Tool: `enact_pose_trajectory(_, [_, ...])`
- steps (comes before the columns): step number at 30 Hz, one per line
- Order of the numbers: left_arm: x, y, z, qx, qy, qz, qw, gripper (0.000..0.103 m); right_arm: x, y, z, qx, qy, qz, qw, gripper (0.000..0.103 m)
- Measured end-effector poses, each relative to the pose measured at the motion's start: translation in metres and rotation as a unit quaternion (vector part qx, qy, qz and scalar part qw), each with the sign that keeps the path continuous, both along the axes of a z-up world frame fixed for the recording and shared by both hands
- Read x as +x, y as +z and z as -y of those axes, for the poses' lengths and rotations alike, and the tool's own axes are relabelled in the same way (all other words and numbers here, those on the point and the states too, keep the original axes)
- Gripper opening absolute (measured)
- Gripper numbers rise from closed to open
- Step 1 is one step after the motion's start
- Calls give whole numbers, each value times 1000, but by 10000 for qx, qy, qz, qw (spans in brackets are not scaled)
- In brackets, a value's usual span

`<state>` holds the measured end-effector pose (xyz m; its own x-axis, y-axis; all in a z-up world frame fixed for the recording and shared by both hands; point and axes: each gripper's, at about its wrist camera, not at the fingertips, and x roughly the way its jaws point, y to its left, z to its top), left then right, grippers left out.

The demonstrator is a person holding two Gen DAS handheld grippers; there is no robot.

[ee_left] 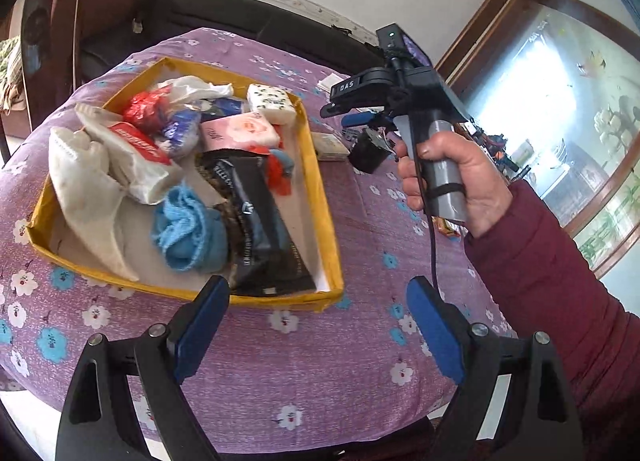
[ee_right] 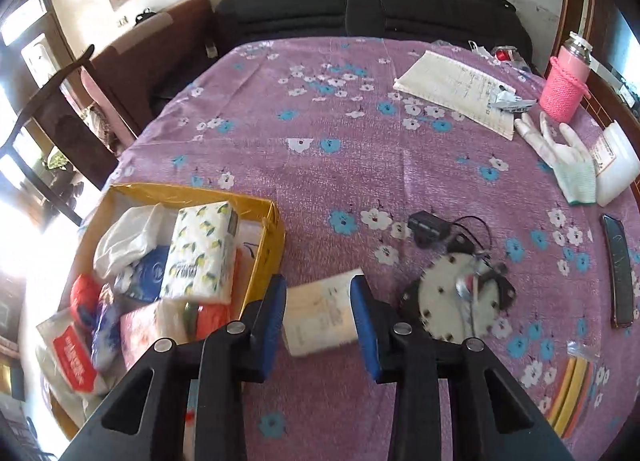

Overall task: Organize soft objects
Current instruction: 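Grasp the small white box with the right tool and lift it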

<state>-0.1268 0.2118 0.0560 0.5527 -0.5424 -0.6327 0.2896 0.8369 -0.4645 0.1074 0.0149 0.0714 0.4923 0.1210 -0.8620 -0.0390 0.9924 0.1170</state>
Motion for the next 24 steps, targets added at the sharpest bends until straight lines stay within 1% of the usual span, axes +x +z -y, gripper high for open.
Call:
enact_pose_trajectory(3, [2,-3,-7,-68,35,-42,10000,90,17,-15,-9,-345,-59,-272,9990,36])
enact_pose_trajectory(5, [3,-5,-9,-115,45,-63,9999,90,26,-26,-9,-423,-93,-438,9981,36])
enact_pose_trajectory(6, [3,-6,-10,-122,46,-69,9999,90,30,-31,-7,-429,-129,-527,9976,34])
enact_pose_trajectory(7, [3,-6,-10,-120,47,-78,9999,90,30,-31,-8,-490,-88,-497,9975,36])
enact_pose_trajectory(9, [4,-7,-9,-117,47,-72,9999,90,26,-35,-11,-606,30,-613,9963,36])
enact_pose_trajectory(12, [5,-7,-5,-119,31,-75,9999,90,13,-36,-18,-976,242,-617,9930,36])
enact_pose_trajectory(14, [4,-6,-1,-83,4,-78,9999,90,2,-37,-18,-1031,313,-645,9921,36])
enact_pose_trajectory(17, [2,-4,6,-33,-72,-67,9999,90,-22,-35,-10,-931,454,-722,9920,36])
enact_pose_trajectory(19, [0,-2,10,20,-107,-38,9999,90,-45,-35,-3,-877,577,-791,9913,36])
enact_pose_trajectory(22, [-3,2,19,81,-196,4,9998,90,-85,-35,13,-615,746,-943,9908,36])
enact_pose_trajectory(23, [-4,3,24,125,-253,13,9996,90,-97,-39,20,-418,805,-1148,9892,36])
enact_pose_trajectory(24, [-5,4,28,152,-296,15,9994,90,-110,-47,30,-105,842,-1451,9858,36])
